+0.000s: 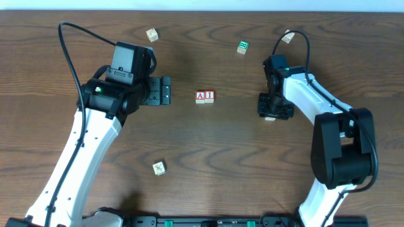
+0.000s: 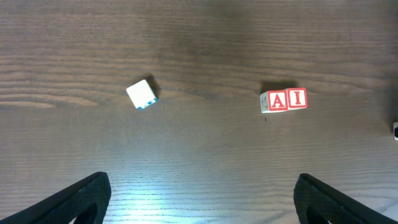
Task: Spell out Ai2
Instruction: 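Move the left arm aside and grasp the blue '2' block with the right gripper, then carry the '2' block with the right gripper toward the 'I' block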
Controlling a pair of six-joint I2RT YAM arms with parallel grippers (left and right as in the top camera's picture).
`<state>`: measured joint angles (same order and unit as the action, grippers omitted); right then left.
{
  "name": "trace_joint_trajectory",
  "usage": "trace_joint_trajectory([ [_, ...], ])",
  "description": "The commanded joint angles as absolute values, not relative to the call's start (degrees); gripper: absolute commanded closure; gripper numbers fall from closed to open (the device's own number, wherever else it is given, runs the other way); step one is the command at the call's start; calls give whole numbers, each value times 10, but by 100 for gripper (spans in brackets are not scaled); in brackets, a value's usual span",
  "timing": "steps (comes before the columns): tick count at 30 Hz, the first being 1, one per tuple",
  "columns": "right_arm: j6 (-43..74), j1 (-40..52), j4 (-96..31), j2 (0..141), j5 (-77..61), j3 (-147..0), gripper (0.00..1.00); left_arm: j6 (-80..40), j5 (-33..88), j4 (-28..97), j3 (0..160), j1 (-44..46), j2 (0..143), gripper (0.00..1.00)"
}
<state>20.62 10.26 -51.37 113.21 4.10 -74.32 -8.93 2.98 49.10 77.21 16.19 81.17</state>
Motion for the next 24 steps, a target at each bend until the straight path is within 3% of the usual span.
trace_joint_trajectory([
  [1,205,107,-514,1129,54,-752,60,-81,24,492,782,162,809,5],
  [4,206,109,-518,1128,50,-752,63,-81,23,492,782,162,809,5],
  [6,208,111,-518,1128,49,-752,78,-81,23,492,782,162,809,5],
  [24,237,140,-451,1128,-65,-769,78,-81,9,491,782,162,809,5],
])
